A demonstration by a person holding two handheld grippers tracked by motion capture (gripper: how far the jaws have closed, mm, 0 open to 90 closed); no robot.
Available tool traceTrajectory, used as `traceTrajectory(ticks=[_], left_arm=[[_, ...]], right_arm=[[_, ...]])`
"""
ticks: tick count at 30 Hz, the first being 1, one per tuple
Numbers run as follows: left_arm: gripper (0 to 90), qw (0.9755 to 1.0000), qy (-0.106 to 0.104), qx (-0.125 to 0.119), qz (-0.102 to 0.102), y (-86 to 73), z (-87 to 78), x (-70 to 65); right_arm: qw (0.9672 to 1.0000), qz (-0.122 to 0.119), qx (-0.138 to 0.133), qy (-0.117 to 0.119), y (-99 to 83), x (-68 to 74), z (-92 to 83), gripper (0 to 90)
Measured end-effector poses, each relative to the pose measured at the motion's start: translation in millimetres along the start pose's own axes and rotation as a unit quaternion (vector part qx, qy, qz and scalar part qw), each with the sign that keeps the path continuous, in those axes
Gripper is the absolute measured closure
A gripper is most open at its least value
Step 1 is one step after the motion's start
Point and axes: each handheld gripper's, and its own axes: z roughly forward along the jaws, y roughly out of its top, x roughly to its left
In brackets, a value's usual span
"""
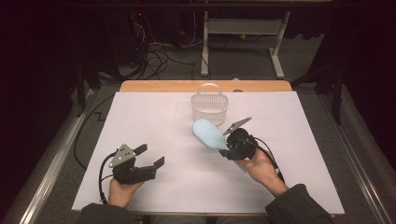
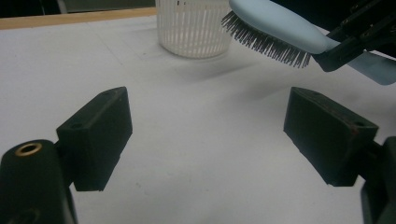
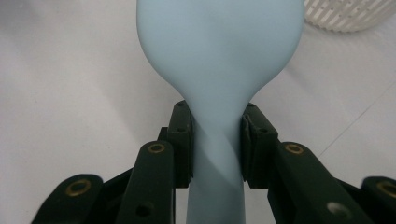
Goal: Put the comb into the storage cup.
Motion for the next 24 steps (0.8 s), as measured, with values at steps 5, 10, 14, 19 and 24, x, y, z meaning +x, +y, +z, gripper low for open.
traceTrajectory(ticks=[5, 10, 14, 19, 24], left_arm=[[14.6, 1.0000, -0.003, 0.000, 0.006, 3.1, 3.0, -4.1], [14.6, 0.9999, -0.008, 0.000, 0.009, 6.6, 6.7, -8.6], [11.6, 0.9998, -0.014, 0.003, 0.012, 9.9, 10.2, -12.2], [11.6, 0.9997, -0.022, 0.003, 0.013, 13.1, 14.6, -16.1], [11.6, 0.9994, -0.029, 0.006, 0.015, 16.4, 18.5, -20.1]], right_arm=[[1.0000, -0.001, -0.003, 0.001, -2.2, 0.7, -2.7, 70.3], [0.9999, 0.002, -0.011, 0.003, -4.8, 0.5, -5.9, 70.3], [0.9999, 0.003, -0.013, 0.003, -6.5, 1.0, -7.9, 70.3], [0.9998, 0.002, -0.018, 0.005, -8.1, 2.2, -10.4, 70.3], [0.9996, 0.004, -0.025, 0.008, -10.0, 3.1, -13.8, 70.3]])
